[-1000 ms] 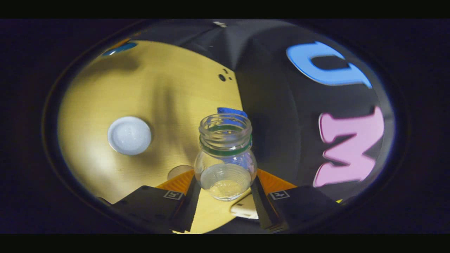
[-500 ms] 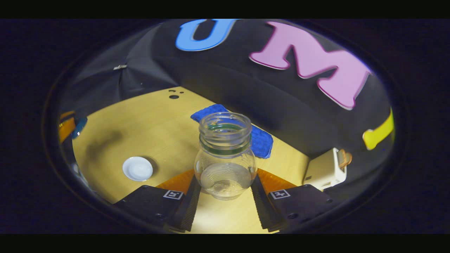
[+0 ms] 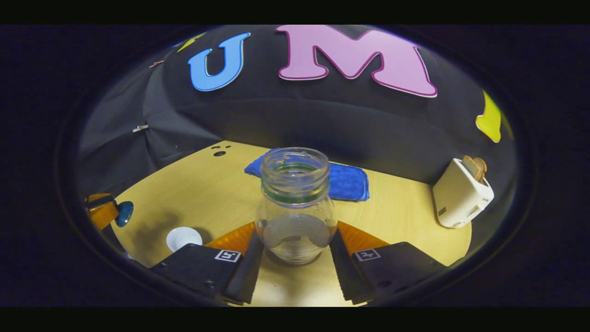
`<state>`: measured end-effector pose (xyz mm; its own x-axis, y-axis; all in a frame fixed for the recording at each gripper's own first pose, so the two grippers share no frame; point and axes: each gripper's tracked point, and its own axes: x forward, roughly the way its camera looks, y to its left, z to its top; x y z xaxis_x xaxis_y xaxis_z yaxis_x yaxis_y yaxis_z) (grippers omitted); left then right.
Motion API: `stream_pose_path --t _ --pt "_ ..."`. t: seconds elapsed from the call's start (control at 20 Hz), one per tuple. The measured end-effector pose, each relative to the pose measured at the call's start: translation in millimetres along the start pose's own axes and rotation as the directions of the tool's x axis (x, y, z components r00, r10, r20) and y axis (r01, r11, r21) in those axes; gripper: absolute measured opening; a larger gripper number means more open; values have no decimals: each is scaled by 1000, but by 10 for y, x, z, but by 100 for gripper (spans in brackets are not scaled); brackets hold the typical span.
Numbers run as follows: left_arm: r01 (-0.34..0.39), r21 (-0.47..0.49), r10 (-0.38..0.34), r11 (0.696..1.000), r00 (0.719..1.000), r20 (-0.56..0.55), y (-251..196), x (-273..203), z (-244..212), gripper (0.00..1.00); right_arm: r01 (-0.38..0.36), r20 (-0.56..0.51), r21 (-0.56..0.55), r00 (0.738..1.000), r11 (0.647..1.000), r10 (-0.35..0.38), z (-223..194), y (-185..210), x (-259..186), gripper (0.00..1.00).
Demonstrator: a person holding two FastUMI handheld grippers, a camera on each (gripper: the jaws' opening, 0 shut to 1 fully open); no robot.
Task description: Open the teacup lid with one hand, grasp the water bottle and pour water into the teacup with the other hand; after pouring, place the water bottle on the coaster and then close the teacup lid.
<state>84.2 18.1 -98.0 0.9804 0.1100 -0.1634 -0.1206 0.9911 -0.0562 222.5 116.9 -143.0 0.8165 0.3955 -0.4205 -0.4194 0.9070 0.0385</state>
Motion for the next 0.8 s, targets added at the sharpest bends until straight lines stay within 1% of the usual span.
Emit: stream_pose_path --t 0.05,0.15,0.3,0.35,0.4,0.45,0.5,0.55,0.65,0.7,0.75,0.8 --pt "1 -2 -1 1000 1000 -3 -10 19 -25 27 -4 -4 6 1000 1000 4 -32 -1 23 74" --pt "-3 -2 3 1000 1000 -11 -1 38 -59 27 -5 23 -4 1000 1000 5 8 -3 89 74" --pt "-6 -6 6 1000 1000 -22 12 59 -95 27 -5 22 -27 1000 1000 6 5 19 96 72" --pt "-7 -4 7 1000 1000 -23 13 67 -92 27 -4 28 -33 1000 999 4 22 27 98 77" --pt "-6 -2 6 1000 1000 -21 9 67 -78 27 0 21 -35 1000 999 1 15 17 85 79" --pt "-6 3 6 1000 1000 -20 7 72 -74 27 0 8 -33 1000 999 1 -8 3 81 75" --pt "-3 9 4 1000 1000 -20 -3 81 -64 27 -2 -9 -29 1000 1000 1 -49 -5 68 81" --pt "0 14 1 1000 1000 -17 -12 90 -50 27 -3 -23 -23 1000 1000 2 -71 1 68 82" --pt "5 17 -5 1000 1000 -14 -41 105 -35 27 1 -28 -15 1000 1000 -2 -83 -23 48 91" --pt "8 16 -8 1000 1000 -11 -61 117 -28 27 8 -25 -14 1000 1000 -9 -86 -57 59 97" --pt "15 14 -14 1000 1000 -12 -88 138 -28 27 9 -23 -14 1000 1000 -9 -82 -59 38 97" --pt "20 12 -20 1000 1000 -16 -117 164 -46 30 11 -29 -13 1000 1000 -11 -118 -64 8 100"
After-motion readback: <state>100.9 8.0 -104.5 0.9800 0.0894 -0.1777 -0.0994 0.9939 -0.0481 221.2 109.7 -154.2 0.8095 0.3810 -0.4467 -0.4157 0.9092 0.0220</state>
